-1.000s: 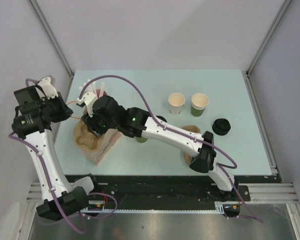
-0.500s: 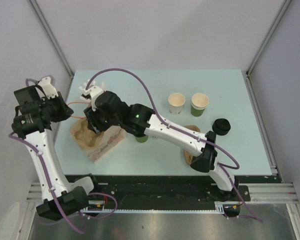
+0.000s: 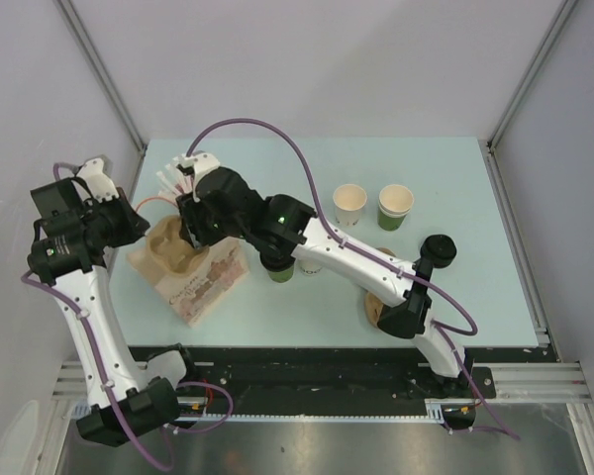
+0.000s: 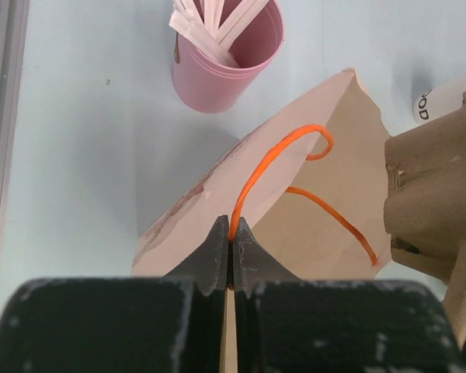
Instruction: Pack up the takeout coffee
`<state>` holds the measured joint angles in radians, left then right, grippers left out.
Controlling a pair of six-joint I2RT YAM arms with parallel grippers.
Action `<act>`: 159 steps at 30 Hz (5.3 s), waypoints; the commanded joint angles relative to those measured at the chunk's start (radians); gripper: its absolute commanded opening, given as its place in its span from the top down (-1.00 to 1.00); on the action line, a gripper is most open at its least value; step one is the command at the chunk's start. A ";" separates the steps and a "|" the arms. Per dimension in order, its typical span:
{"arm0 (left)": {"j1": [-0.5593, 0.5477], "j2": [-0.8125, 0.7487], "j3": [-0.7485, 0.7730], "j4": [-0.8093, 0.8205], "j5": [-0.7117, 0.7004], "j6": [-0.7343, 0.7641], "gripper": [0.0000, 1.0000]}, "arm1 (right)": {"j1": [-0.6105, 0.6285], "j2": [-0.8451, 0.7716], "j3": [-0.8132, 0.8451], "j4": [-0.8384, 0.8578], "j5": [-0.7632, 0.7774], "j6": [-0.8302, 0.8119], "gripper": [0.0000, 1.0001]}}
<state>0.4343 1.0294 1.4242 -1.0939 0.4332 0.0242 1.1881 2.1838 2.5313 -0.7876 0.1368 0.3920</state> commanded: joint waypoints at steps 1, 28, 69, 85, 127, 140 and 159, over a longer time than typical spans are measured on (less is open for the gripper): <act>0.003 -0.020 -0.007 0.017 0.041 -0.004 0.99 | 0.008 -0.019 0.057 0.064 0.021 0.019 1.00; 0.001 0.005 0.062 0.017 0.058 -0.015 0.99 | -0.008 0.157 0.086 0.024 -0.072 0.041 1.00; 0.003 -0.023 -0.011 0.017 0.082 0.014 0.99 | 0.064 0.332 -0.017 -0.177 -0.163 -0.347 1.00; 0.012 0.015 0.039 0.026 0.001 0.003 0.99 | 0.067 0.385 -0.078 -0.228 -0.138 -0.300 0.82; 0.014 -0.029 0.050 0.026 -0.119 0.083 0.99 | -0.004 -0.059 -0.220 0.441 -0.322 -0.130 -0.99; 0.014 -0.031 0.013 0.028 -0.060 0.043 0.99 | -0.067 -0.168 -0.213 0.495 -0.353 -0.015 -1.00; 0.014 -0.080 -0.082 0.042 0.012 0.057 0.99 | -0.145 -0.436 -0.298 -0.193 0.274 -0.002 -0.99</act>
<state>0.4412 0.9718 1.3640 -1.0706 0.4023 0.0601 1.0698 1.8648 2.3245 -0.7990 0.2508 0.3817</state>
